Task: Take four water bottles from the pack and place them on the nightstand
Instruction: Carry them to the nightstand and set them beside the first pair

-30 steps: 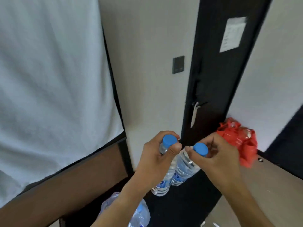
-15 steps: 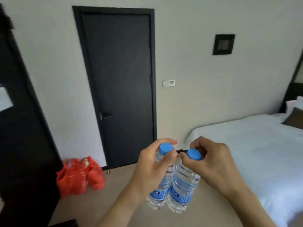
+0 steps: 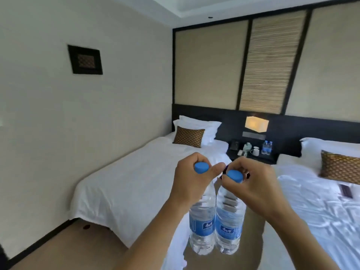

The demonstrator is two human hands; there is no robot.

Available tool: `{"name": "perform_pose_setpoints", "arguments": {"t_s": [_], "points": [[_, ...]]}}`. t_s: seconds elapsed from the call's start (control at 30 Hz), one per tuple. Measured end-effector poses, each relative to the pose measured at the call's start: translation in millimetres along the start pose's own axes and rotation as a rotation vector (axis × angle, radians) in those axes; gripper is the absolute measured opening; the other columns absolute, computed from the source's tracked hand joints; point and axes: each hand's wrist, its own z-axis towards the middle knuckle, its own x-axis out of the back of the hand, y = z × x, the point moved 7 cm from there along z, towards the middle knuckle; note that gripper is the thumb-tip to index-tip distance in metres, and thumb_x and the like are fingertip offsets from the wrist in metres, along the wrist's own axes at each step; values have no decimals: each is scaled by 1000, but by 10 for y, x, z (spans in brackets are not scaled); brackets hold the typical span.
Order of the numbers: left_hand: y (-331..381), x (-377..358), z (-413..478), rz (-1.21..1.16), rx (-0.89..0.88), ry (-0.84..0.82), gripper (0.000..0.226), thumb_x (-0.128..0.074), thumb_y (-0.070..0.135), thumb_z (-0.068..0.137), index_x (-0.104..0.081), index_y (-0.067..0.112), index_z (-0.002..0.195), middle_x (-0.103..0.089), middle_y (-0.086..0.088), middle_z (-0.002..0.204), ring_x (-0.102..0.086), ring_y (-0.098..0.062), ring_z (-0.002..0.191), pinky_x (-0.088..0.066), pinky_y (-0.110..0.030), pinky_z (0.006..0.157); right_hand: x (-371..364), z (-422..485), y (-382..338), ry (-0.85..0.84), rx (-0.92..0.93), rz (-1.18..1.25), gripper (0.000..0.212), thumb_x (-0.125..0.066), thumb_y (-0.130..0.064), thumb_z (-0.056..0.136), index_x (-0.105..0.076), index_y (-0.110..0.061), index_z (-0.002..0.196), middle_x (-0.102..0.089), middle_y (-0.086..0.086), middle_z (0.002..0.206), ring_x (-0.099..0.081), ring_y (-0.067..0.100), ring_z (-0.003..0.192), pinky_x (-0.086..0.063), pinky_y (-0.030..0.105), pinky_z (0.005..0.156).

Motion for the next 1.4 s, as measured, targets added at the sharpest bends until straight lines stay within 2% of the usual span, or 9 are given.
{"name": "perform_pose_setpoints", "arguments": {"t_s": [0.13,0.27,0.43,0.53,0.67,0.87,1.1,1.23,1.4], "points": [[-440,-1249,965,-69,-3,-183,27,-71,48,90,-60,30,75,-63,23,65,-61,4,67,-51,-8,61,267,534,1164,80,-57,-128,16,-77,-39,69,-64,-30,74,-63,-16,66,-63,3,75,-51,13,59],[-914,-2292,1984,-163,-25,-313,37,-64,52,93,-62,17,82,-65,8,70,-69,-5,70,-51,-13,63,382,1208,2311,117,-85,-266,23,-73,-46,68,-64,-25,72,-64,-10,65,-60,12,58,-51,22,51],[-1399,-3393,3441,-234,-70,-485,40,-64,45,95,-60,5,90,-67,3,72,-74,-7,65,-54,-10,64,540,2174,3754,219,-209,-332,16,-79,-31,71,-65,-26,76,-66,-9,69,-63,12,64,-56,23,55],[-1601,-3956,4382,-254,-97,-505,50,-60,54,89,-58,4,91,-69,13,68,-70,-1,61,-52,-8,62,681,2779,4546,302,-253,-330,16,-75,-37,71,-66,-25,77,-66,-11,70,-63,9,79,-54,21,63],[-1934,-4729,5480,-303,-100,-531,41,-63,51,90,-59,10,94,-72,-5,83,-70,-5,64,-54,-14,63,778,3594,5550,364,-272,-394,17,-78,-33,73,-68,-22,81,-67,-9,72,-66,9,64,-59,21,56],[-2559,-6019,6951,-332,-137,-601,21,-69,34,97,-64,14,97,-68,8,66,-69,-6,62,-53,-16,65,829,4855,7145,391,-241,-424,20,-73,-38,71,-68,-19,77,-68,-8,68,-63,13,61,-54,27,53],[-3086,-7414,8777,-290,-172,-634,11,-69,26,98,-65,17,92,-69,12,69,-69,-4,61,-51,-12,64,935,6514,8990,359,-206,-285,14,-75,-35,72,-64,-27,75,-64,-16,67,-63,7,77,-47,8,57],[-3421,-8116,9805,-278,-176,-582,10,-70,26,97,-66,19,91,-70,0,76,-70,-6,62,-52,-13,63,984,7411,10030,370,-197,-241,17,-69,-48,70,-63,-32,75,-66,-14,67,-64,8,72,-48,10,56],[-4115,-9001,11031,-305,-129,-476,10,-69,23,98,-67,15,93,-70,-8,79,-68,-3,59,-51,-10,61,964,8369,11394,391,-220,-281,16,-80,-30,73,-64,-30,75,-68,-12,68,-65,9,70,-51,15,57]]}}
